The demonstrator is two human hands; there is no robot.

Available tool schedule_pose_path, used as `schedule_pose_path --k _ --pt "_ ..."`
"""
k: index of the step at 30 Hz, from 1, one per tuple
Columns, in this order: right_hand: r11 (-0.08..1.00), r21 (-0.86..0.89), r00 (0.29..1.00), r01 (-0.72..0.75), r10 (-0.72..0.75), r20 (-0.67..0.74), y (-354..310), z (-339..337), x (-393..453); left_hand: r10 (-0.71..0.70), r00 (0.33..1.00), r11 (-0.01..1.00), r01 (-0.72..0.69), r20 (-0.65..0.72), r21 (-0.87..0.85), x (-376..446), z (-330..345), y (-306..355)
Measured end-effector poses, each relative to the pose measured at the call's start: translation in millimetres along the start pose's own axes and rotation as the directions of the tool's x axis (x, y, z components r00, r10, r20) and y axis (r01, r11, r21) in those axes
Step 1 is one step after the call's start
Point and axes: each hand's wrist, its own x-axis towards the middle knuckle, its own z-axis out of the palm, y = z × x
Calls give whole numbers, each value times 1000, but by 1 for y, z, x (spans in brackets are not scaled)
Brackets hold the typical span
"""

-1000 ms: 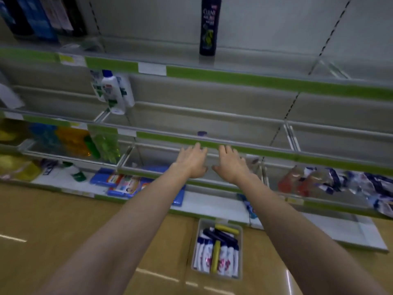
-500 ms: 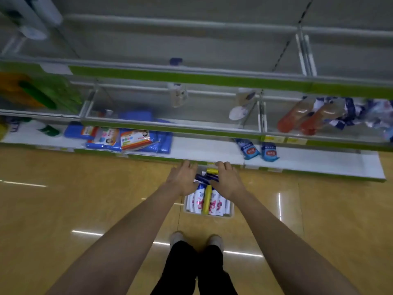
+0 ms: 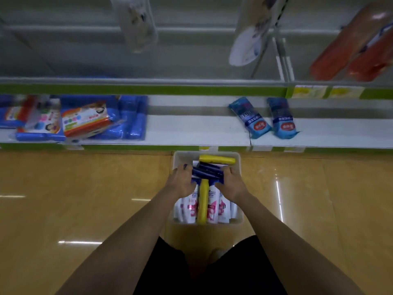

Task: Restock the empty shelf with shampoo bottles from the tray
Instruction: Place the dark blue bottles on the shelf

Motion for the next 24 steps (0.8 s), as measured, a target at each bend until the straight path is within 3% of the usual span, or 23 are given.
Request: schedule_pose_path --k 5,10,20,24 --pt "995 -95 999 3 -8 -50 37 51 102 10 999 999 -8 -32 54 101 59 -26" --pt "997 -72 1000 -12 11 -11 66 104 181 6 1000 992 -2 -31 126 174 105 -53" --pt "999 -36 999 -36 37 26 66 130 203 -20 998 970 32 -53 241 191 121 -60" --pt "997 -71 995 -26 33 92 67 126 211 -10 998 987 19 -61 159 187 120 -58"
